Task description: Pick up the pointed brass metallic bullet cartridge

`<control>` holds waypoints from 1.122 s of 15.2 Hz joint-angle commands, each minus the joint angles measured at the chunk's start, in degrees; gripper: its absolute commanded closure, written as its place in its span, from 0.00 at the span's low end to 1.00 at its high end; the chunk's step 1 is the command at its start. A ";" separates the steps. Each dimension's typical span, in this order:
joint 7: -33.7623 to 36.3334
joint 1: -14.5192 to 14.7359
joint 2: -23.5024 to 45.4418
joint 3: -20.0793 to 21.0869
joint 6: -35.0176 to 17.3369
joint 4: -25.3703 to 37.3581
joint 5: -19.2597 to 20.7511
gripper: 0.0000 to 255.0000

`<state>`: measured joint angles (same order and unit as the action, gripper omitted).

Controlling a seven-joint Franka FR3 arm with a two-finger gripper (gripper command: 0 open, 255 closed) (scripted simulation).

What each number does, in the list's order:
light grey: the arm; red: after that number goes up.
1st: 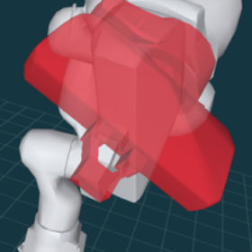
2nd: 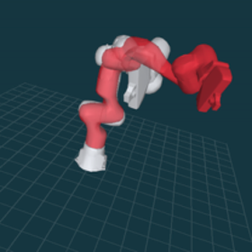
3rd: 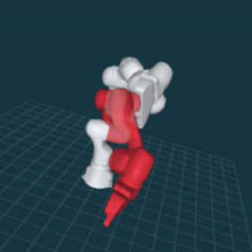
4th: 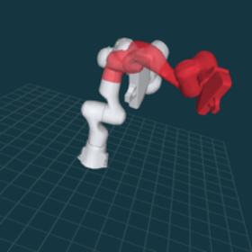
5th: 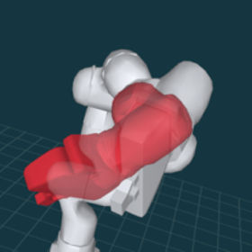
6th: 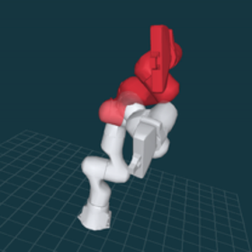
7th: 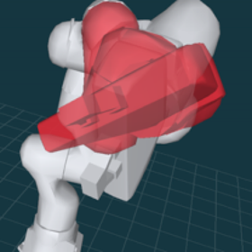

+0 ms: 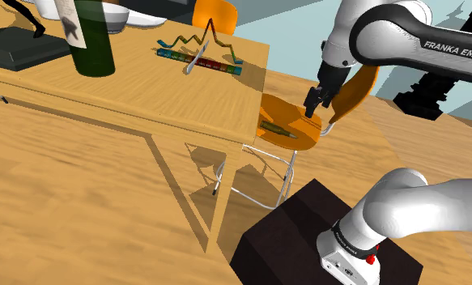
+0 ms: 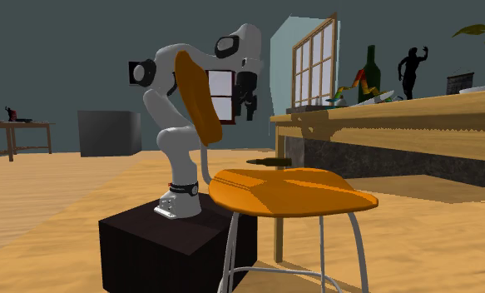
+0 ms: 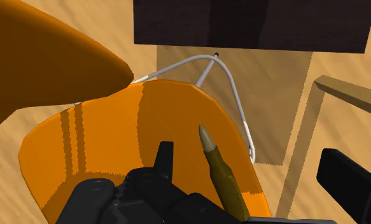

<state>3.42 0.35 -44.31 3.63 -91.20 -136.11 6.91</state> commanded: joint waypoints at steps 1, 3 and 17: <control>0.00 0.00 0.00 0.00 0.00 0.00 0.00 0.00; -3.61 0.89 1.90 -1.30 -4.57 -1.97 1.08 0.00; -20.01 4.87 17.30 -7.06 -30.40 -8.98 5.49 0.00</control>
<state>-16.57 5.25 -27.47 -3.34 -120.54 -144.57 12.27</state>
